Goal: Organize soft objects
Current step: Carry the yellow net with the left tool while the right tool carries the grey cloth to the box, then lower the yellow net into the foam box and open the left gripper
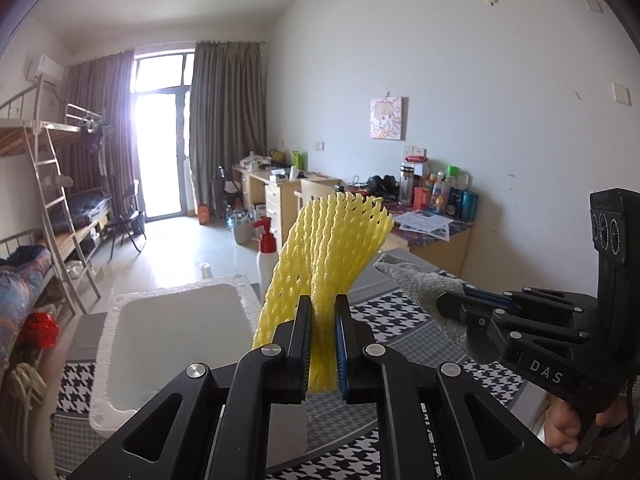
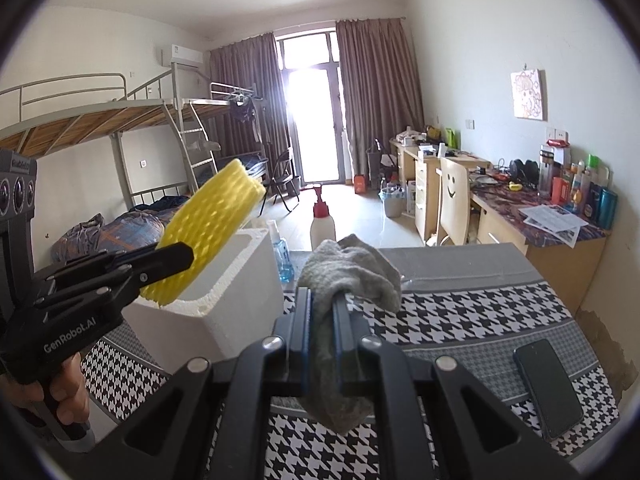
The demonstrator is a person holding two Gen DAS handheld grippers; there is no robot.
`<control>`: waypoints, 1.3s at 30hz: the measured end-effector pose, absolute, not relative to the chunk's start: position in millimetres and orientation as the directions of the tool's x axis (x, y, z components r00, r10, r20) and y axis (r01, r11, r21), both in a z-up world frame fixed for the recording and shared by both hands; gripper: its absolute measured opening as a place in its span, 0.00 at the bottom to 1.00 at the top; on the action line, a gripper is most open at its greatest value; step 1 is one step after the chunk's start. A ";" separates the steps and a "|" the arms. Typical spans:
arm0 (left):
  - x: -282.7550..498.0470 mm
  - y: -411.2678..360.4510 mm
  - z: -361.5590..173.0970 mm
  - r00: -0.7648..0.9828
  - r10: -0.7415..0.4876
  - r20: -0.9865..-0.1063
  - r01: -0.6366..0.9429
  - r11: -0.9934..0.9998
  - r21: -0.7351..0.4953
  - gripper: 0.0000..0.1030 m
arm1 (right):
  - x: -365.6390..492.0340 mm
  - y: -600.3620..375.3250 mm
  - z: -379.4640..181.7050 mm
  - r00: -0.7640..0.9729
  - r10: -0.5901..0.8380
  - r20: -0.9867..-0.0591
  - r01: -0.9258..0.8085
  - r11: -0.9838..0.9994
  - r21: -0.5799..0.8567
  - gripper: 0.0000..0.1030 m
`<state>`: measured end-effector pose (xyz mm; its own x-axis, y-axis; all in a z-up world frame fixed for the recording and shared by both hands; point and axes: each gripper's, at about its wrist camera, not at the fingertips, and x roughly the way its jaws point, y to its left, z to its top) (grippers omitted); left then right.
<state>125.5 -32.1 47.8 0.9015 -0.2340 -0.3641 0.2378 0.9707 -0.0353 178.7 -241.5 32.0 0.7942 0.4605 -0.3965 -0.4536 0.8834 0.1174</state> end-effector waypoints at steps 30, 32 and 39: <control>137.2 15.8 49.0 0.935 -0.011 -0.354 0.006 1.000 -0.015 0.11 | 195.9 -178.1 46.3 0.708 0.605 -0.364 -0.618 0.780 0.094 0.12; 139.4 17.6 48.1 0.932 -0.006 -0.361 0.000 1.000 -0.016 0.11 | 195.9 -173.7 46.3 0.703 0.611 -0.365 -0.625 0.775 0.093 0.12; 152.3 25.0 43.4 0.922 0.004 -0.387 -0.019 0.999 -0.034 0.11 | 197.9 -163.9 46.8 0.688 0.622 -0.374 -0.642 0.762 0.086 0.12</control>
